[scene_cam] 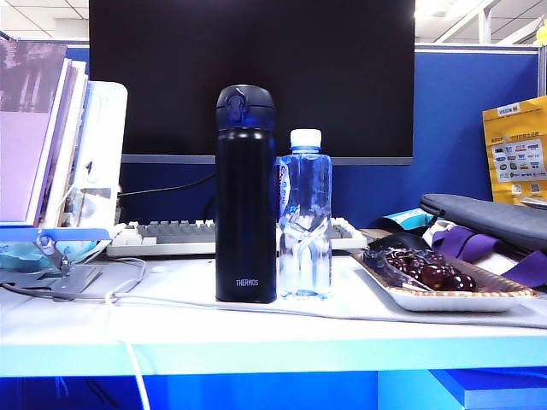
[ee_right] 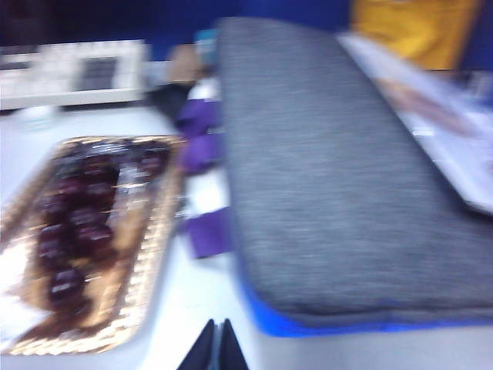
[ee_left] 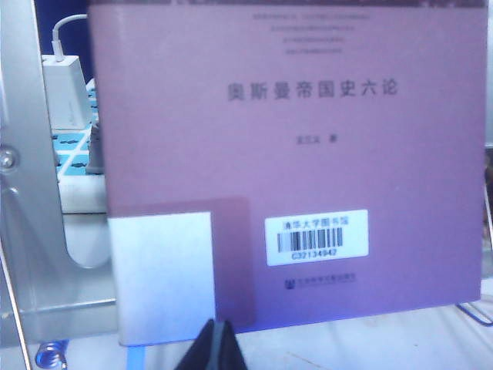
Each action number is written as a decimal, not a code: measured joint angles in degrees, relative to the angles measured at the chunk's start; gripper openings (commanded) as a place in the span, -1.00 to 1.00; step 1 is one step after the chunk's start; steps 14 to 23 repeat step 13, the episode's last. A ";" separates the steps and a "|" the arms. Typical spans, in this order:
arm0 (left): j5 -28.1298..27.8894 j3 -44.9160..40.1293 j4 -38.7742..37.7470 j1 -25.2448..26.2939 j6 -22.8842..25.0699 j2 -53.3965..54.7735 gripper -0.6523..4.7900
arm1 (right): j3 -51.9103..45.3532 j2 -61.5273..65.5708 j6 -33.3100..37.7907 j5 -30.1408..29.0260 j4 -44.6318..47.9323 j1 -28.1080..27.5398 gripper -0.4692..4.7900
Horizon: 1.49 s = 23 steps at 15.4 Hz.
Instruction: Pick up the mineral water bottle and place it vertically to the right of the black thermos cup.
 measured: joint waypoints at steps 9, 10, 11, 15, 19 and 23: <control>0.00 0.00 0.00 0.00 0.00 0.00 -0.77 | -0.04 0.00 -0.11 0.70 0.33 0.02 -0.82; 0.02 0.00 0.00 0.00 0.00 0.00 -0.77 | -0.04 0.00 -0.11 0.72 0.35 0.02 -0.82; 0.00 0.00 0.00 0.00 0.00 0.00 -0.77 | -0.04 0.00 -0.11 0.72 0.35 0.02 -0.82; 0.02 0.00 0.00 0.00 0.00 0.00 -0.77 | -0.04 0.00 -0.11 0.70 0.35 0.00 -0.82; 0.02 0.00 0.00 0.00 0.00 0.00 -0.77 | -0.04 0.00 -0.11 0.70 0.35 0.00 -0.82; 0.02 0.00 0.00 0.00 0.00 0.00 -0.77 | -0.04 0.00 -0.11 0.70 0.35 0.00 -0.82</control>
